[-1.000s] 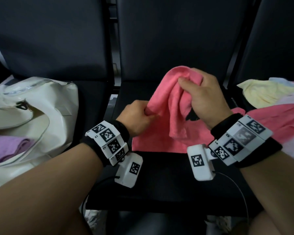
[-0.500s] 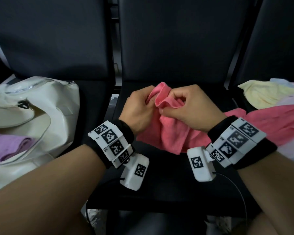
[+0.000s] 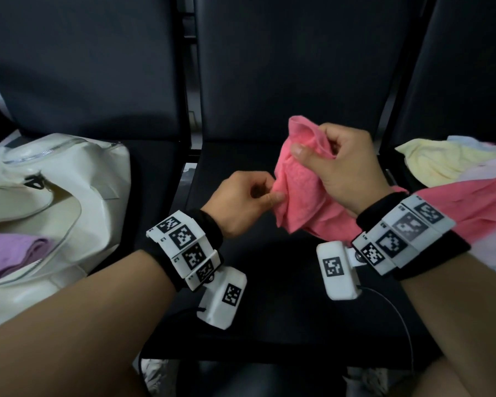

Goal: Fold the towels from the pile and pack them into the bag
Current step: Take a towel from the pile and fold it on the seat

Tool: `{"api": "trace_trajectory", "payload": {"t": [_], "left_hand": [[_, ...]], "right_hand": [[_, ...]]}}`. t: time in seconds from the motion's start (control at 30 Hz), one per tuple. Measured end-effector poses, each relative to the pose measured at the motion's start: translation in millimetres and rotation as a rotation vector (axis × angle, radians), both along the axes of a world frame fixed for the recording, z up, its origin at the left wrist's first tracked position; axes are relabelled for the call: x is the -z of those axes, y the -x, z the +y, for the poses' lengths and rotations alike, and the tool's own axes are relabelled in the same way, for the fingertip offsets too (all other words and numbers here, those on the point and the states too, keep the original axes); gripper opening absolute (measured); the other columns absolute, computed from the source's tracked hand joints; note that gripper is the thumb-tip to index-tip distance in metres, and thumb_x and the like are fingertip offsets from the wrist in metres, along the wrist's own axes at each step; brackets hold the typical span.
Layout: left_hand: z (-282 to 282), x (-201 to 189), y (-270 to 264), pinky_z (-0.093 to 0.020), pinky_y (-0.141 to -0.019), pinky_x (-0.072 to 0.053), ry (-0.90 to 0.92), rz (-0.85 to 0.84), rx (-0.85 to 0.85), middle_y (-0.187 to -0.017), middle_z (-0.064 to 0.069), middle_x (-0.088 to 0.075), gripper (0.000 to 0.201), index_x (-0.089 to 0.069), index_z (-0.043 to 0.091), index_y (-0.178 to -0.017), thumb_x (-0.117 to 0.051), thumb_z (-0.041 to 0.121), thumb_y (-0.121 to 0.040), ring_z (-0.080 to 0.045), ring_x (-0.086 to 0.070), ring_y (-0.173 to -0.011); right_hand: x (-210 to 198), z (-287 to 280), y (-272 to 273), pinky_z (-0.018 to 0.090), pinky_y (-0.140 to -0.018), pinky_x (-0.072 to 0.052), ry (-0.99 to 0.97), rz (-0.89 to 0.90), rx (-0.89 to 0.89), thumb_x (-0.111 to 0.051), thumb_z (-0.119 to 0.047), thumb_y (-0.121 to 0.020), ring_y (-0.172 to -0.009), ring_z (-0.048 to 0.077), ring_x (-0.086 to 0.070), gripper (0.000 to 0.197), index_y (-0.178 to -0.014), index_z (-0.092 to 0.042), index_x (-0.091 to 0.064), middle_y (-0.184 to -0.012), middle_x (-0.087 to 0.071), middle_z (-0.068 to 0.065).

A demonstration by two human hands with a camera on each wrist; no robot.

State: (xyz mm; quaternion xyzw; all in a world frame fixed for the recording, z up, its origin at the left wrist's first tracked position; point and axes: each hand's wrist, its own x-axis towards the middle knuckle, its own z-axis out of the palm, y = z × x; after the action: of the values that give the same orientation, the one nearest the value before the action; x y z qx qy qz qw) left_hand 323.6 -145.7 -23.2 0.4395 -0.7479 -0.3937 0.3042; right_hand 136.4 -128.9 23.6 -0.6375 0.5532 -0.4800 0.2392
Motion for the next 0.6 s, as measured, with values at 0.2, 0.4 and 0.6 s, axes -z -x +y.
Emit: {"api": "trace_trajectory", "payload": {"t": [0.2, 0.4, 0.6], "left_hand": [[-7, -3, -3, -0.037, -0.070, -0.047, 0.044, 0.200, -0.288, -0.070, 0.007, -0.061, 0.018, -0.058, 0.026, -0.079, -0.058, 0.029, -0.097, -0.009, -0.053, -0.068], [-14, -11, -10, -0.013, -0.054, -0.039, 0.175, 0.249, -0.600, -0.072, 0.010, -0.052, 0.013, -0.053, 0.016, -0.092, -0.049, 0.016, -0.104, 0.008, -0.047, -0.055], [-29, -24, -33, -0.027, -0.073, -0.048, 0.228, 0.353, -0.830, -0.082, 0.009, -0.058, 0.013, -0.056, 0.018, -0.093, -0.047, 0.020, -0.103, -0.007, -0.055, -0.073]], "right_hand": [[5, -3, 2, 0.038, -0.064, -0.052, -0.061, 0.125, -0.029, -0.069, -0.025, -0.095, -0.066, 0.024, -0.059, 0.028, -0.082, -0.001, -0.064, -0.077, -0.065, 0.016], [7, -5, 7, 0.040, -0.077, -0.055, -0.047, 0.240, 0.028, -0.060, -0.019, -0.099, -0.080, 0.020, -0.066, 0.023, -0.076, -0.018, -0.061, -0.082, -0.067, 0.005], [4, -8, 14, 0.030, -0.070, -0.044, 0.054, 0.213, 0.328, -0.058, -0.020, -0.097, -0.067, 0.008, -0.054, 0.025, -0.073, -0.023, -0.061, -0.067, -0.057, -0.013]]}}
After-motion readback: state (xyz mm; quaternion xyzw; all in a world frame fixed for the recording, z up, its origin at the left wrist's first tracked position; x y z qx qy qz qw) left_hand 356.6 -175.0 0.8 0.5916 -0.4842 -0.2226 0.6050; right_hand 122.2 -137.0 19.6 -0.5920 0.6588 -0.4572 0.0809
